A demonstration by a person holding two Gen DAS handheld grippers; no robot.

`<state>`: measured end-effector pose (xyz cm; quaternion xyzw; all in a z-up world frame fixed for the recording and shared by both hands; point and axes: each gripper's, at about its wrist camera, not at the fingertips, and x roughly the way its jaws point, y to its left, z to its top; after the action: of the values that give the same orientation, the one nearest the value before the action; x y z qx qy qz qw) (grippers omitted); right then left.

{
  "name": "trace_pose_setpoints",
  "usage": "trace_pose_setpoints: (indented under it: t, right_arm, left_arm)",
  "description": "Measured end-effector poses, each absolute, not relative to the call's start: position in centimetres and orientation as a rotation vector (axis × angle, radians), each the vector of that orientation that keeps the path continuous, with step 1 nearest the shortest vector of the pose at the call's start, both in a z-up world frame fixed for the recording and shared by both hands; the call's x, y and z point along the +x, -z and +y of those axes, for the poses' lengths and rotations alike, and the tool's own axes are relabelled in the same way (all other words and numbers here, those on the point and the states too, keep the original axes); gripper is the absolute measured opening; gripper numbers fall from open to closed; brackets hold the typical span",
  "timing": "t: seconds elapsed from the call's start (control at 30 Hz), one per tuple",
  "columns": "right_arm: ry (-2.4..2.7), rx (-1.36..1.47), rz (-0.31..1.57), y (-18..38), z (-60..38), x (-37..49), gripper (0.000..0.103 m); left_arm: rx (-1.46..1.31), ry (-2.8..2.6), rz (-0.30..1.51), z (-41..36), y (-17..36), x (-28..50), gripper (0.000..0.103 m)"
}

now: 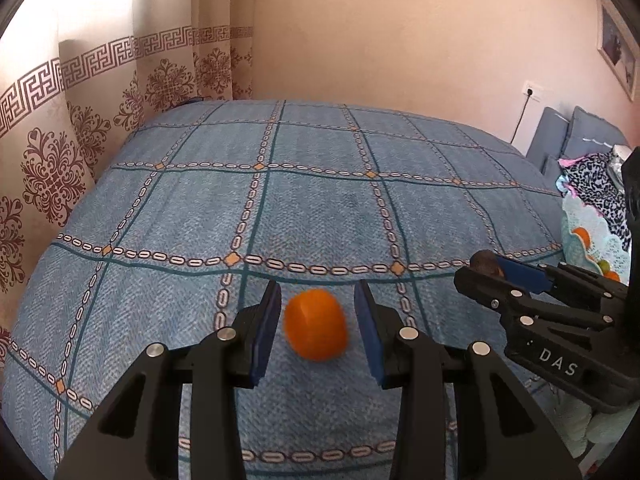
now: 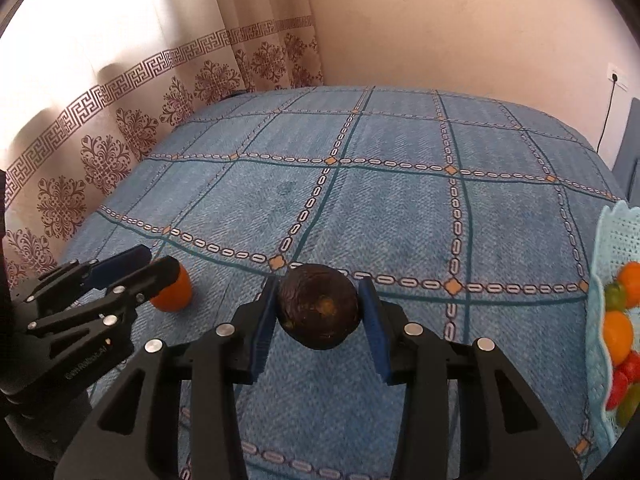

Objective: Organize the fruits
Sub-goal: 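Lift and carry the orange and dark brown fruit in both tools over the basket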

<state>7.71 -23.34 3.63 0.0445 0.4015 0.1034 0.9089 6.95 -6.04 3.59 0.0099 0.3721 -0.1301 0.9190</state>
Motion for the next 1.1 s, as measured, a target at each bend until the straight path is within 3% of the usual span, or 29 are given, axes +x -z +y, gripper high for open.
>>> trace_pose_setpoints:
  t: [0.17,0.27,0.37,0.43,0.5,0.67,0.73,0.8,1.1]
  right_arm:
    - [-0.213,0.089,0.815,-4.0,-23.6,6.5,0.042]
    - [-0.211,0.099,0.814,-4.0,-23.9,6.1,0.042]
    - [-0.210,0.105,0.816,-3.9,-24.0,5.9,0.042]
    - [-0.213,0.107,0.818,-3.8,-24.0,5.8,0.042]
    - [-0.217,0.111,0.819,-3.7,-24.0,5.8,0.042]
    - [-0.226,0.121,0.819,-3.4,-24.0,5.7,0.042]
    - [-0.228,0.125,0.821,-3.3,-24.0,5.7,0.042]
    - [-0.227,0.128,0.822,-3.3,-24.0,5.7,0.042]
    - [-0.223,0.146,0.805,-3.9,-24.4,4.9,0.042]
  left_arm:
    - [0.032,0.260,0.753,-6.3,-3.7,6.4,0.039]
    - [0.005,0.257,0.769,-5.8,-3.6,6.9,0.054]
    - [-0.007,0.253,0.773,-5.4,-3.5,7.3,0.058]
    - [-0.027,0.265,0.792,-5.1,-3.2,7.6,0.069]
    - [-0.036,0.272,0.806,-5.1,-3.0,7.9,0.069]
    - [-0.030,0.274,0.843,-5.4,-2.1,8.9,0.064]
    - [-0.018,0.269,0.872,-5.6,-1.7,9.5,0.049]
    - [0.000,0.245,0.883,-5.8,-1.3,9.7,0.040]
    - [0.040,0.256,0.830,-6.3,-2.0,8.1,0.038]
